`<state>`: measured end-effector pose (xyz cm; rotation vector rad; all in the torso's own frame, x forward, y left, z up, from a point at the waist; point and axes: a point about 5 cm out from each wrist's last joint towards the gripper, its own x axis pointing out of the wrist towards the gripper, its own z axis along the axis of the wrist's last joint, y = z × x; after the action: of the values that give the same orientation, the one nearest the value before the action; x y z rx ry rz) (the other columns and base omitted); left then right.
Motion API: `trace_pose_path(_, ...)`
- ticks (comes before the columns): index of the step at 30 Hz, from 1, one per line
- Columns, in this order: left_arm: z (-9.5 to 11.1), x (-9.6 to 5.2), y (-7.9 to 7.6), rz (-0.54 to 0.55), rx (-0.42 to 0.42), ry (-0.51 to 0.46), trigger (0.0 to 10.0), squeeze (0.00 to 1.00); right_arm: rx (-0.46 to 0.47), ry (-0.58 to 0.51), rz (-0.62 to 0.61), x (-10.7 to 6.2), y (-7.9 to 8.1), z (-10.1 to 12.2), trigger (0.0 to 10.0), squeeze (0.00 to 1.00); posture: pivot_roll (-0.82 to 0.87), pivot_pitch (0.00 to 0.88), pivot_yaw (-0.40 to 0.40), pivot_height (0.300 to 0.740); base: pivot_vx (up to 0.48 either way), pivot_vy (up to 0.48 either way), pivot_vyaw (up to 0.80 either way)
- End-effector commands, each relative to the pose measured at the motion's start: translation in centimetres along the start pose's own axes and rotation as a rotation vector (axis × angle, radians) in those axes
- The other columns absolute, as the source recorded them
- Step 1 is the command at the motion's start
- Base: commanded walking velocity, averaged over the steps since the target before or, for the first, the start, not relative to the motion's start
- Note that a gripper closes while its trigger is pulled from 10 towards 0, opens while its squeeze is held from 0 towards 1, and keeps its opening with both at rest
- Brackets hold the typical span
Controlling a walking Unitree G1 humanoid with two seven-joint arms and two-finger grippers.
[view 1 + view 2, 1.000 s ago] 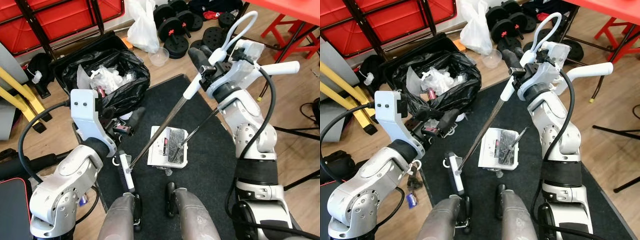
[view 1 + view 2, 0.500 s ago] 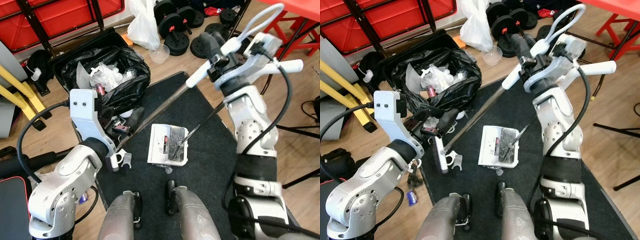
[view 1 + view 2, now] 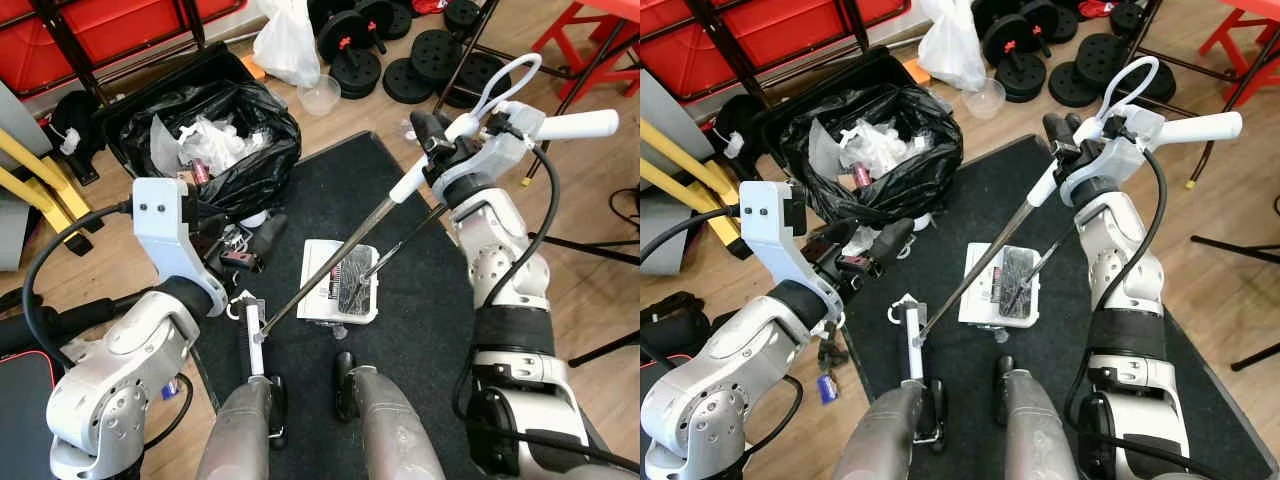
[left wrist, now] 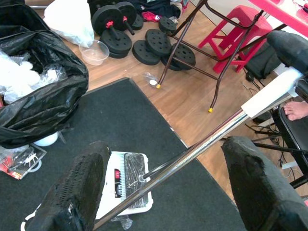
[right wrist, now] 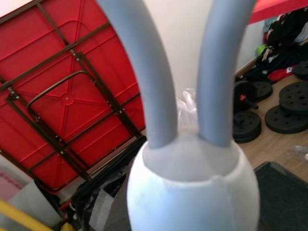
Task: Sweep floor
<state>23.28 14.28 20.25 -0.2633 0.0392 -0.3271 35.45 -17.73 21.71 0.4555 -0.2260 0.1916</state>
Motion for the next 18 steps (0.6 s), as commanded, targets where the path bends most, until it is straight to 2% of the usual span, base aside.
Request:
trace_pose_path(1, -0.3, -0.3, 0.1, -0.001, 0.003, 0.024, 10.0, 0.0, -0.035, -0.029, -0.018, -0.4, -0.6, 0.8, 10.0, 0.0, 0.1, 0.35, -0.046, 0.74, 0.0, 0.0, 0.0)
trace_pose_path(2, -0.3, -0.3, 0.1, -0.001, 0.003, 0.024, 10.0, 0.0, -0.035, -0.029, -0.018, -0.4, -0.6, 0.8, 10.0, 0.0, 0.1, 0.35, -0.046, 0.74, 0.0, 0.0, 0.0)
trace_pose_path(5, -0.3, -0.1, 0.1, 0.0, 0.004, 0.025, 10.0, 0.0, -0.142, -0.04, -0.015, -0.3, -0.7, 2.3, 10.0, 0.0, 0.1, 0.344, -0.049, 0.74, 0.0, 0.0, 0.0)
trace_pose_path(8, -0.3, -0.1, 0.1, 0.0, 0.004, 0.026, 10.0, 0.0, -0.167, -0.037, -0.017, -0.2, -0.8, 2.4, 10.0, 0.0, 0.1, 0.344, -0.049, 0.74, 0.0, 0.0, 0.0)
trace_pose_path(11, -0.4, 0.0, 0.1, 0.001, 0.001, 0.025, 10.0, 0.0, -0.248, -0.016, -0.036, -0.5, -1.0, 3.3, 10.0, 0.0, 0.09, 0.34, -0.05, 0.74, 0.0, 0.0, 0.0)
trace_pose_path(18, -0.4, 0.1, 0.1, -0.001, -0.002, 0.024, 10.0, 0.0, -0.299, -0.011, -0.026, -0.7, -1.0, 4.3, 10.0, 0.0, 0.08, 0.335, -0.051, 0.74, 0.0, 0.0, 0.0)
